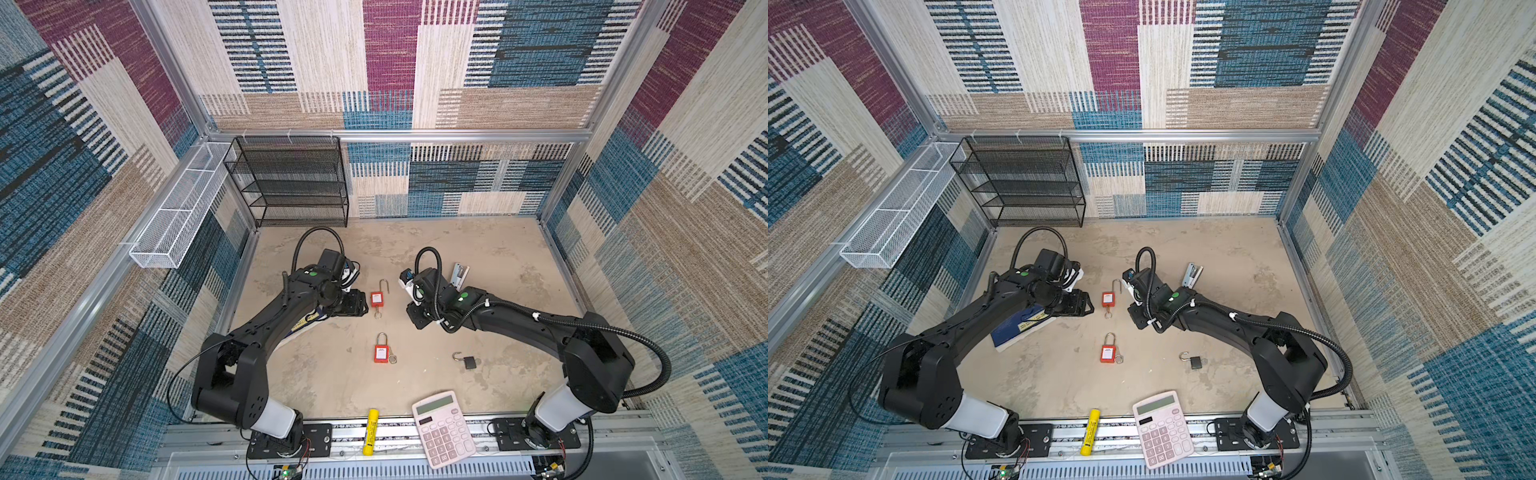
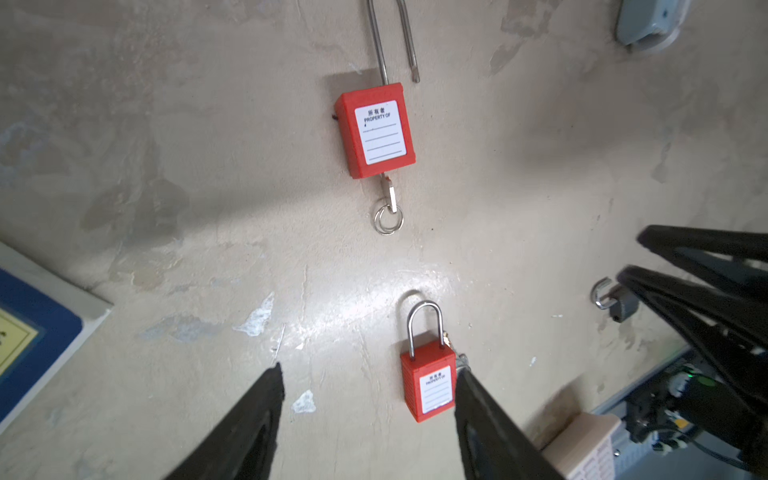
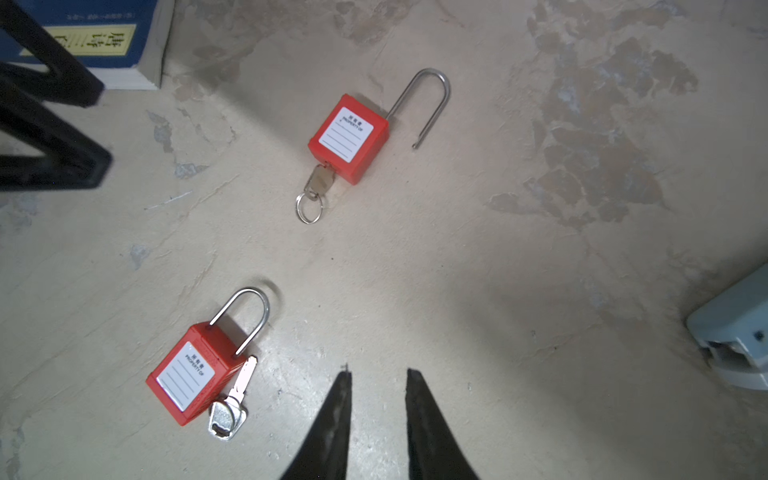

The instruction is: Lock with the key

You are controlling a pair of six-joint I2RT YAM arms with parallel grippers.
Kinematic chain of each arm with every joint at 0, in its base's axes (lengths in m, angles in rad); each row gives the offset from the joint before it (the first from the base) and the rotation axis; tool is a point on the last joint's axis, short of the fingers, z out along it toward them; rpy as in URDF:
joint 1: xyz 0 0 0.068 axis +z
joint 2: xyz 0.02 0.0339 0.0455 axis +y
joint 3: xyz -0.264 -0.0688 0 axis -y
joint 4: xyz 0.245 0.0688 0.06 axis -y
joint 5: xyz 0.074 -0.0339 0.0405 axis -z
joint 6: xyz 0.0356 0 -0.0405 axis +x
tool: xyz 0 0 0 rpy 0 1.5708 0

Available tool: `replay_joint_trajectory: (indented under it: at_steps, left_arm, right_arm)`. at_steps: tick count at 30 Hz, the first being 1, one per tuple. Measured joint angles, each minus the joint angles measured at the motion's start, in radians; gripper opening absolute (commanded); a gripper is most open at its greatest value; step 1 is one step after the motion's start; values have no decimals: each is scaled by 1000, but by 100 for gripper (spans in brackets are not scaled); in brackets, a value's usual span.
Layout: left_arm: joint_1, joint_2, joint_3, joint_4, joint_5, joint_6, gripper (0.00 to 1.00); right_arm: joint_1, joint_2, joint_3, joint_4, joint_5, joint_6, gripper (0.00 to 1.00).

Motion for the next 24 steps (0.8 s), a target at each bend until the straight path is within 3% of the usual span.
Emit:
replay_joint_trajectory:
  at_steps: [7, 13, 24]
  left_arm:
    - [-14, 58, 38, 43, -54, -26, 69]
    - [4, 73, 62, 52, -48, -32, 69]
    - [97, 12, 56, 45, -18, -32, 69]
  right_arm:
    - [-20, 49, -5, 70, -73, 132, 57]
    - [-13, 203, 95, 98, -101, 191, 60]
    - [12, 414, 291, 134, -52, 209, 67]
